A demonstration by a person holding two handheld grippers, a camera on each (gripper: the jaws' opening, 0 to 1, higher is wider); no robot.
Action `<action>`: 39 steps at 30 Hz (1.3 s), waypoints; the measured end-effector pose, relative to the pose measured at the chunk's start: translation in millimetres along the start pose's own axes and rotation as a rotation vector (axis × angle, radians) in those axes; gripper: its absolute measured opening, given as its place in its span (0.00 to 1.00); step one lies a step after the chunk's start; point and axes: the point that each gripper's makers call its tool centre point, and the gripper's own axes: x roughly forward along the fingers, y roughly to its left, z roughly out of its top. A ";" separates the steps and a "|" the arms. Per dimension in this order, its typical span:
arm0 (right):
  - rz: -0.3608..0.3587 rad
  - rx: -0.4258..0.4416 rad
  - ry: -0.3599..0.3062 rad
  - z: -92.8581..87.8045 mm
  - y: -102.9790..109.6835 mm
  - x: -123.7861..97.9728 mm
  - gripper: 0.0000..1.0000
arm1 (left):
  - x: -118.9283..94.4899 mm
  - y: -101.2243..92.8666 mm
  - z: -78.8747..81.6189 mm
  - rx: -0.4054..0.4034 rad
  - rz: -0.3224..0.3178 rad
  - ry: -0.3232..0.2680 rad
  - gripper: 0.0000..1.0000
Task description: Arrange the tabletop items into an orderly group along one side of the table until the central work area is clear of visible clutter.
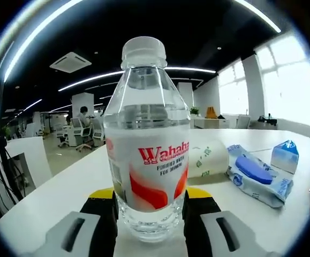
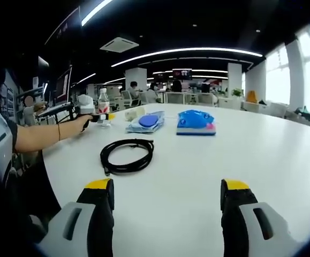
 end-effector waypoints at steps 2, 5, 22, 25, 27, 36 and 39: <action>0.003 0.006 -0.003 -0.4 1.9 1.0 0.78 | 0.5 -0.4 -0.4 -0.002 -0.011 -0.004 0.46; 0.023 0.013 -0.027 2.1 6.9 2.0 0.79 | 1.6 0.4 -0.4 -0.001 -0.035 -0.007 0.46; 0.002 -0.002 -0.052 10.8 4.0 -6.0 0.84 | 3.1 0.1 -1.5 0.013 -0.090 0.001 0.46; -0.004 -0.012 -0.042 9.8 3.3 -7.1 0.83 | 3.8 0.3 -1.5 0.015 -0.104 -0.003 0.46; -0.006 -0.018 -0.036 9.1 3.3 -7.5 0.83 | 3.9 0.1 -1.6 0.018 -0.109 -0.003 0.46; -0.006 -0.018 -0.028 7.7 4.1 -8.8 0.83 | 4.2 -1.3 -2.5 0.032 -0.143 0.008 0.46; -0.008 -0.022 -0.028 9.1 3.7 -9.3 0.83 | 5.0 -1.8 -2.4 0.037 -0.162 0.009 0.46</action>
